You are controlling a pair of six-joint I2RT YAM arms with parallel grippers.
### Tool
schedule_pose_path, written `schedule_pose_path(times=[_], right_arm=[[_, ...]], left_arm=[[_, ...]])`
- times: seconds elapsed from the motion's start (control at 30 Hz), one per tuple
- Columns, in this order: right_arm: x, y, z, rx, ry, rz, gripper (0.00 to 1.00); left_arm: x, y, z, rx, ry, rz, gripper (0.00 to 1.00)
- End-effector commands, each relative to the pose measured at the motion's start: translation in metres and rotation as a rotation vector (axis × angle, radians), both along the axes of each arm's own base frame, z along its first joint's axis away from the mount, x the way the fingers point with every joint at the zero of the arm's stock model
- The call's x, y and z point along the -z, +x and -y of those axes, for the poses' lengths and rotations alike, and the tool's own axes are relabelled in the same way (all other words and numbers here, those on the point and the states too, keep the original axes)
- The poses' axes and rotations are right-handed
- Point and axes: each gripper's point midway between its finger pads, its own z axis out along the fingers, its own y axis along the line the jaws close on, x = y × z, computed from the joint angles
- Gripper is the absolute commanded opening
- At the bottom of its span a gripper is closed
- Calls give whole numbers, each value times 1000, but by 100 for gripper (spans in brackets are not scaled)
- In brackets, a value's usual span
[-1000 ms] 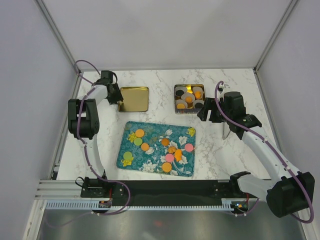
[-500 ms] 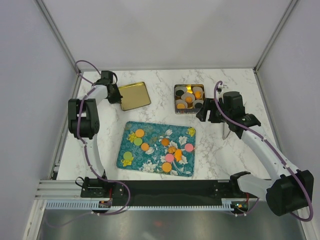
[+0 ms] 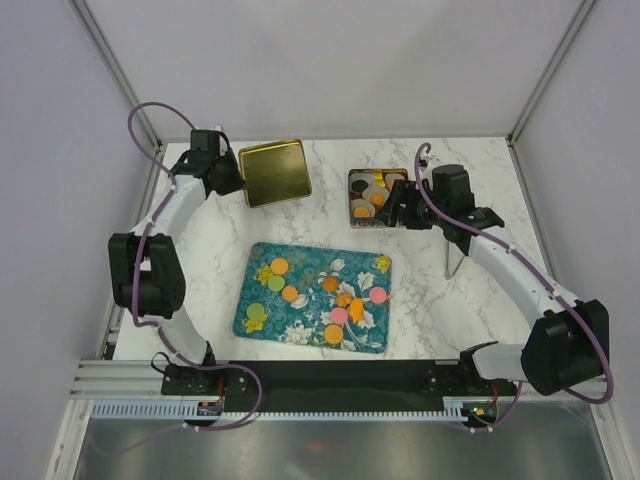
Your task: Pack the cookies
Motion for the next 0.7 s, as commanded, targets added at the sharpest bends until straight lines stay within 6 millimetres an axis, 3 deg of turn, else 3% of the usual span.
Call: schedule_pose_path(times=[0.0,0.1,0.33,0.67], right_arm=[[-41,23,-25,-42,116,99,82],[-45,30,-37,-65,141,112,83],[-51,35,-50,-94,177,123,88],[-55,37,-73,-131,287,91,88]], left_arm=[[-38,-19,28,76,-47,90,2],[-37,-38,56,133,-53,78,2],[-63,-77,112,248,-118,135,2],[-89,-102,150,352,-180,188,2]])
